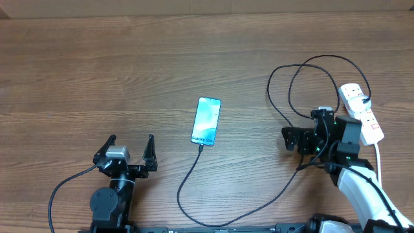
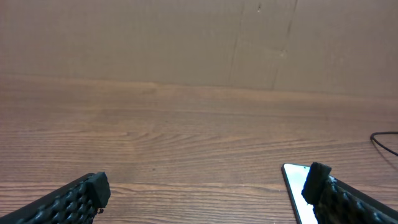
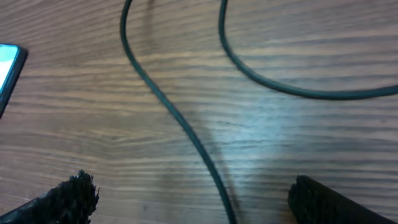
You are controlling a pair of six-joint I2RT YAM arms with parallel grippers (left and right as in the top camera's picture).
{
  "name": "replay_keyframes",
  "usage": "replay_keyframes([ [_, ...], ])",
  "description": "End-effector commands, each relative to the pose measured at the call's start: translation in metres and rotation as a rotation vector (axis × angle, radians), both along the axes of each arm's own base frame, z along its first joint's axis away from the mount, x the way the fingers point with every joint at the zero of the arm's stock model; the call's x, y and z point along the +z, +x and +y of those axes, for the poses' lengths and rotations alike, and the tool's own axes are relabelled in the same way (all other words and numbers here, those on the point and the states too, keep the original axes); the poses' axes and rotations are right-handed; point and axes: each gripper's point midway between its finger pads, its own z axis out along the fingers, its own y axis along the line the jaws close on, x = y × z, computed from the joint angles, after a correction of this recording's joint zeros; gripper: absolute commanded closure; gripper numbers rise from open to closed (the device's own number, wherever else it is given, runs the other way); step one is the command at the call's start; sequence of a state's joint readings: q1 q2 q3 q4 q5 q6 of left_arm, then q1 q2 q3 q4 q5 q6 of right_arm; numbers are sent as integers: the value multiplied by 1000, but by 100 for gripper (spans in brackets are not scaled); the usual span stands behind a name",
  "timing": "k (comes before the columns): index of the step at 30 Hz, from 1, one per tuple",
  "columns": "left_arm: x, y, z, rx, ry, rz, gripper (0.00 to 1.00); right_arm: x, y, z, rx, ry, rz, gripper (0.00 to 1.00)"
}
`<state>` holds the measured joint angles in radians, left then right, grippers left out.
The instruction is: Plug charger to phone and switch on socket
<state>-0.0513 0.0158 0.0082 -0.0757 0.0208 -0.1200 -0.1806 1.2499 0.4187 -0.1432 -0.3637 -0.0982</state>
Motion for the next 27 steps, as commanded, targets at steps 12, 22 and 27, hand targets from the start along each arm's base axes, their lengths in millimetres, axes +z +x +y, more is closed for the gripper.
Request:
replay_keyframes([
  [12, 0, 0, 3, 10, 19, -7, 0, -5, -8, 20, 79, 59, -121, 0],
  [22, 0, 0, 3, 10, 19, -7, 0, -10, -15, 25, 78, 79, -174, 0],
  [27, 0, 0, 3, 10, 19, -7, 0, -14, -22, 32, 102, 79, -211, 0],
])
